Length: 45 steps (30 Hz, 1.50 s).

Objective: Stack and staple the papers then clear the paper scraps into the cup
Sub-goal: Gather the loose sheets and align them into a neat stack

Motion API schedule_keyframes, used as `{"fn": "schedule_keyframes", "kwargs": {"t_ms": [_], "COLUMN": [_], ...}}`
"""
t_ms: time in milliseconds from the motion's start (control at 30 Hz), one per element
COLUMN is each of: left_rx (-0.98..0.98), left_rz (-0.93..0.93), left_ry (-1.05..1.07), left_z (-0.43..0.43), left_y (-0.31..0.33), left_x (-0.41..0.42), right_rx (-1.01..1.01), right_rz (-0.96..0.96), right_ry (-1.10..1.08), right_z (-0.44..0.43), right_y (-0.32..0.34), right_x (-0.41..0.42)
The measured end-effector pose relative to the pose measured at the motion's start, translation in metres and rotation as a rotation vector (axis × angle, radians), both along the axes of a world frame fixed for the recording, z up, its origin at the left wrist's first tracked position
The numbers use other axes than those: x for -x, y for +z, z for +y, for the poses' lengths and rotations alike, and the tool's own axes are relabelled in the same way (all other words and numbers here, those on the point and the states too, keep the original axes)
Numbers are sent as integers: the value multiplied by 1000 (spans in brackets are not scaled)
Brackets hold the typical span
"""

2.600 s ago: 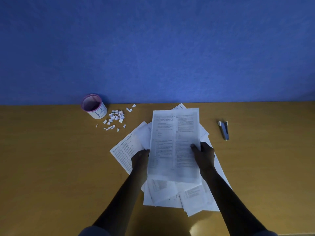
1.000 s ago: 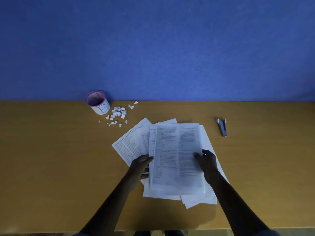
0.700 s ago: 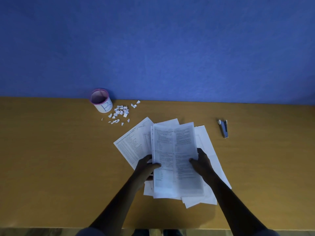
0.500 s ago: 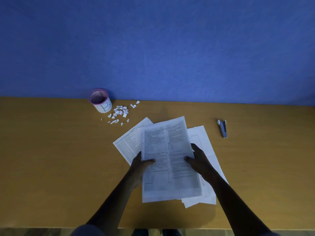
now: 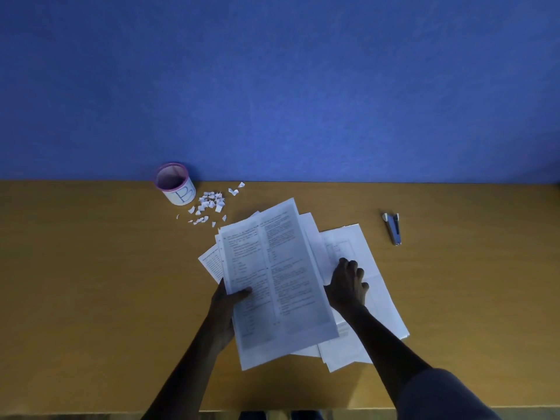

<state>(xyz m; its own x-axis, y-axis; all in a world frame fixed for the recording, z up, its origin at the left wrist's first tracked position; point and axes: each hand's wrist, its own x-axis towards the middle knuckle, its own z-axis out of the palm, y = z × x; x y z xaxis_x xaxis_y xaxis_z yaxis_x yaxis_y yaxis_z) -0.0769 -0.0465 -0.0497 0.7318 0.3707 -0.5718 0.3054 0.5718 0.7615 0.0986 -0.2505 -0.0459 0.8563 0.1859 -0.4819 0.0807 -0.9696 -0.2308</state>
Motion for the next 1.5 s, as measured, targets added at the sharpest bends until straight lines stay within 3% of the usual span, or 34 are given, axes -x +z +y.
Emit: {"fn": "schedule_keyframes", "kwargs": {"t_ms": [300, 433, 667, 767, 967, 1167, 1300, 1433, 1500], "left_rx": [-24, -55, -81, -99, -164, -96, -123, -146, -142], "left_rz": [21, 27, 23, 36, 27, 22, 34, 9, -13], "left_ry": [17, 11, 0, -9, -62, -58, -62, -97, -106], "left_z": [-4, -5, -1, -2, -12, -19, -22, -20, -17], "left_y": [5, 7, 14, 13, 15, 18, 18, 19, 22], "left_x": [-4, -9, -16, -20, -34, -39, -36, -32, -32], "right_rx": [-139, -361, -947, -1070, -1099, -1092, -1212, -1021, -1031], "right_rz": [79, -3, 416, 515, 570, 591, 792, 613, 612], "right_ry": [-175, -137, -261, -278, -283, -204, -353, -207, -196], "right_z": [14, 2, -26, -35, -42, -40, -35, -37, -38], "right_y": [-18, -23, 30, 45, 57, 64, 59, 42, 39], "right_x": [-6, -14, -16, -14, -13, -7, -3, -7, -9]}}
